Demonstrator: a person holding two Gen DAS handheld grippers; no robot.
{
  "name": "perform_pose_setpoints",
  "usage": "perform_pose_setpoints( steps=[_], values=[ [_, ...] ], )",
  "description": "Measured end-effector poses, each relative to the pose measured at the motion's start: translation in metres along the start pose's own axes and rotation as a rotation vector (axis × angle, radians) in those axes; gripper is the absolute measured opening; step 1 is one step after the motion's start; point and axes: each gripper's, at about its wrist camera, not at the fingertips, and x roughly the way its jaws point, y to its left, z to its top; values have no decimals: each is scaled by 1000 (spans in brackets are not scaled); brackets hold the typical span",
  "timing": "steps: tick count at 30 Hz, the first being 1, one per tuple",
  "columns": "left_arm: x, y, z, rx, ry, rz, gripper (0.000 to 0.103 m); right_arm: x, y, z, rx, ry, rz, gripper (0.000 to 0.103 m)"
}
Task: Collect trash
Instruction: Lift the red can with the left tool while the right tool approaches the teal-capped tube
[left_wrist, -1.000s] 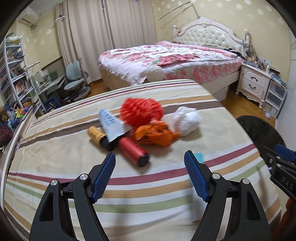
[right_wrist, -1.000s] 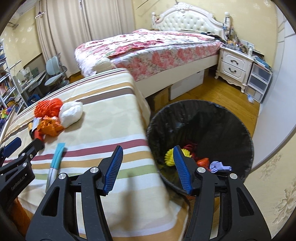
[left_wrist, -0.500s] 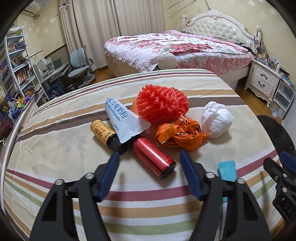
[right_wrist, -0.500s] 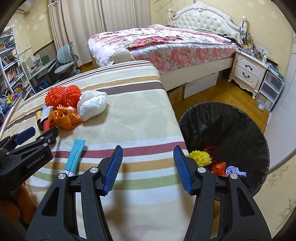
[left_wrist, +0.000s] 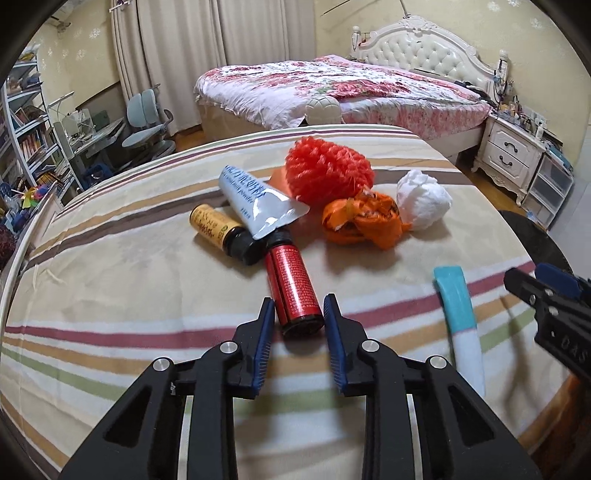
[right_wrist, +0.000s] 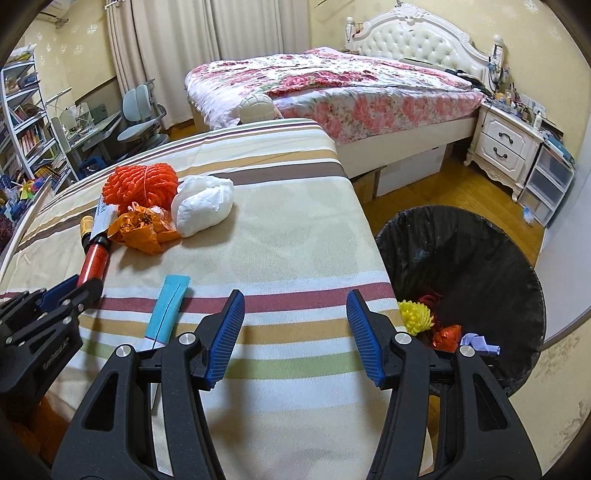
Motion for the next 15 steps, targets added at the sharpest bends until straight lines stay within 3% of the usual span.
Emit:
perform_pose_setpoints(
  steps=[11,13,15],
  values=[
    [-11,18,-15,-49,9,-21,27,-5,8,-10,-20,0,-5,56],
    [-10,19,-13,-62,11,-25,34,-5,8,-10,-23,1,-7,56],
    [-8,23,-11,-77,10,-25,49,-5,9,-11,-25,2,-10,56]
  ],
)
